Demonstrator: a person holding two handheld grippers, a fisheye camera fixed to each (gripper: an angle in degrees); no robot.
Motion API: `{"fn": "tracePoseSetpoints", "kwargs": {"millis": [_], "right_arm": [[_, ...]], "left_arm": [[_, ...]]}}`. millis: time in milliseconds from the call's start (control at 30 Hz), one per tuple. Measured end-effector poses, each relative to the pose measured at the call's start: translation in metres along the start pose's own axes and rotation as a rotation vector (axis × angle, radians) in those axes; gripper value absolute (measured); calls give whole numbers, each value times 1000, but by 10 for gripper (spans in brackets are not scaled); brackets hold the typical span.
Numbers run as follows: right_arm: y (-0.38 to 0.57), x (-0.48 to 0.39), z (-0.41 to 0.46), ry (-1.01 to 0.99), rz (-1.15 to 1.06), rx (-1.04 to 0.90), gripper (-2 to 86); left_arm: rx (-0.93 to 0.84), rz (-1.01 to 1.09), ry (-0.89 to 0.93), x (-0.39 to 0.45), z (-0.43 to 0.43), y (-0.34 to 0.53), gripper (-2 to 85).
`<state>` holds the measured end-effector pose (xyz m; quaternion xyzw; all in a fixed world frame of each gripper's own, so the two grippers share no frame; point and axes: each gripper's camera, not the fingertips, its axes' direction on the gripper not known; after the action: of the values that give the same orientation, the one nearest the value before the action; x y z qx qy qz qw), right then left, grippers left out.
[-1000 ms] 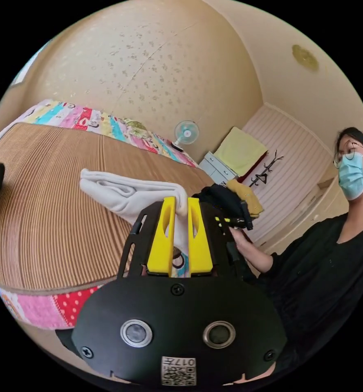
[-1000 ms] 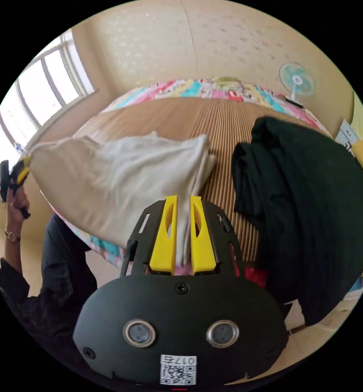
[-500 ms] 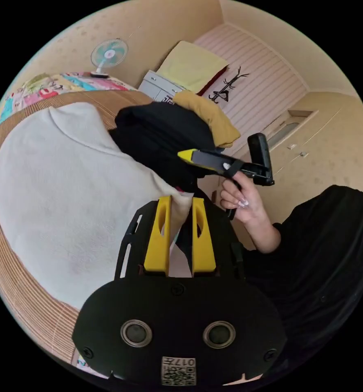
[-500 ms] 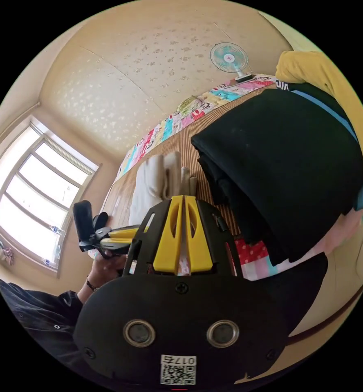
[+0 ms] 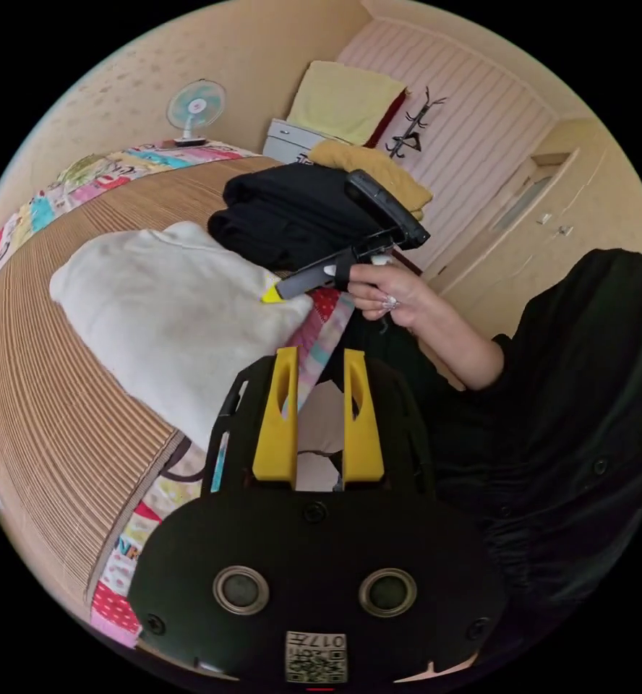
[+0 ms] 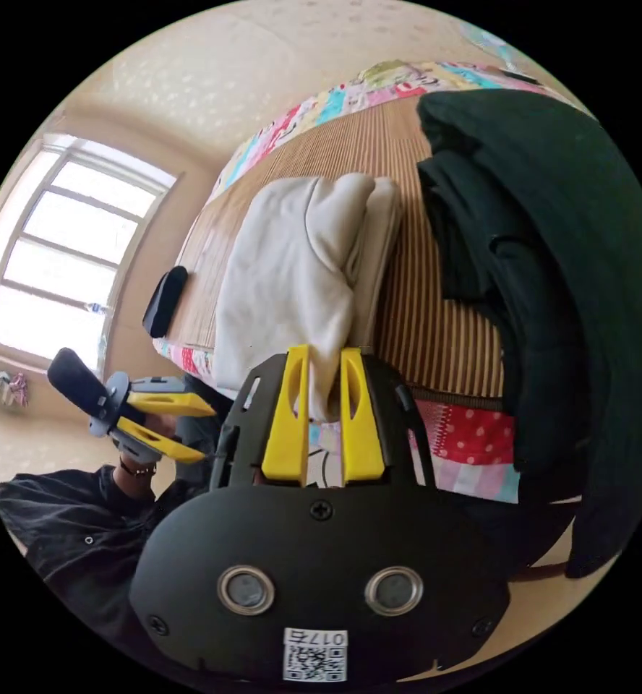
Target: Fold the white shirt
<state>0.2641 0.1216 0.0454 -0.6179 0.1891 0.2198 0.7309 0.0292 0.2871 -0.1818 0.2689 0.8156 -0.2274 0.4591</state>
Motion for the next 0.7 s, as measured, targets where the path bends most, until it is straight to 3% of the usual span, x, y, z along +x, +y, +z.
{"fn": "tracePoseSetpoints", "kwargs": {"millis": [167, 267, 367, 467, 700], "right_arm": [[33, -41, -56, 65, -102, 212, 36], [34, -20, -23, 170, -31, 138, 33], [35, 10, 2, 84, 16, 136, 31], [30, 7, 7, 133, -65, 127, 29], [18, 4, 6, 194, -92, 111, 32]], "left_arm": [[160, -178, 7, -49, -60, 32, 101], [182, -321, 10, -85, -63, 46, 112], [223, -482, 36, -120, -54, 53, 132], [188, -586, 78, -146, -33, 50, 151], [114, -650, 154, -160, -6, 25, 133]]}}
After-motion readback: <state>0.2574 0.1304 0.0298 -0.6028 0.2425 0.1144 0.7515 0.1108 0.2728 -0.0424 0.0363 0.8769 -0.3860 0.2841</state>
